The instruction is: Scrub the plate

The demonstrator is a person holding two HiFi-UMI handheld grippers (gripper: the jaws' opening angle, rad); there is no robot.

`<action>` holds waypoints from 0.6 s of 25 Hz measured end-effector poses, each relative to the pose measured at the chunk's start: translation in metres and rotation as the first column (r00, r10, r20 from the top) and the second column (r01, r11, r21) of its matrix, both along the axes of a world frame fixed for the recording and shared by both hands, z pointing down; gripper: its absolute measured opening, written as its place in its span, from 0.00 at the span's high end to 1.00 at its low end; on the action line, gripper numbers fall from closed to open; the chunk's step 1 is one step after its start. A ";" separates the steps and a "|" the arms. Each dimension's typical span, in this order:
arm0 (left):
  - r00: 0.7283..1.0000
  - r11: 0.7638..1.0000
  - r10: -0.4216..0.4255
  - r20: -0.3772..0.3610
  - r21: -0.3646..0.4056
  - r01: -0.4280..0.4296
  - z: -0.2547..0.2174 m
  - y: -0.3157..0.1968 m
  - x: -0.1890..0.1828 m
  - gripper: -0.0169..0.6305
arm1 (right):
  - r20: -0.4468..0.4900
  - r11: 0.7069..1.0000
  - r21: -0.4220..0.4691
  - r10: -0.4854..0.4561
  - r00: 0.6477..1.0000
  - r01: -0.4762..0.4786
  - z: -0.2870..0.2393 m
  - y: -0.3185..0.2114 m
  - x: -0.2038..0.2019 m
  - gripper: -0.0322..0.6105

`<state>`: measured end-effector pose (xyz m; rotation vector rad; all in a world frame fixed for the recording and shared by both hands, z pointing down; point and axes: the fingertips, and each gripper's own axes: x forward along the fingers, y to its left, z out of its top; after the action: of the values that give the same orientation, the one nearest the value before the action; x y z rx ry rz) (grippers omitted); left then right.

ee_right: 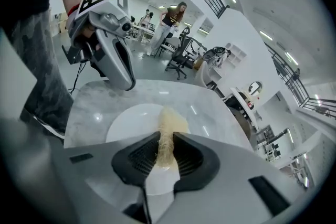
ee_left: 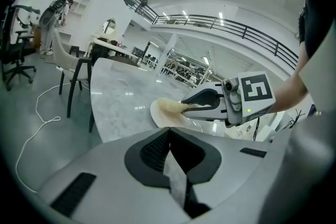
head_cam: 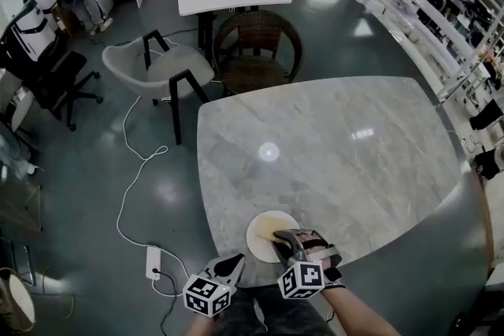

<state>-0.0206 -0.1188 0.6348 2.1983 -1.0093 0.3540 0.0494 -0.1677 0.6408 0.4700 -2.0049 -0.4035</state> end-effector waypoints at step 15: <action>0.999 0.999 0.036 0.001 -0.007 -0.036 0.002 0.004 0.006 0.96 | 0.033 0.994 -0.073 0.083 0.996 -0.080 0.006 0.033 0.008 0.83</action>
<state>-0.0145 -0.1149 0.6366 2.2130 -0.9689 0.3745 0.0573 -0.1349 0.6471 0.5153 -2.0203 -0.2736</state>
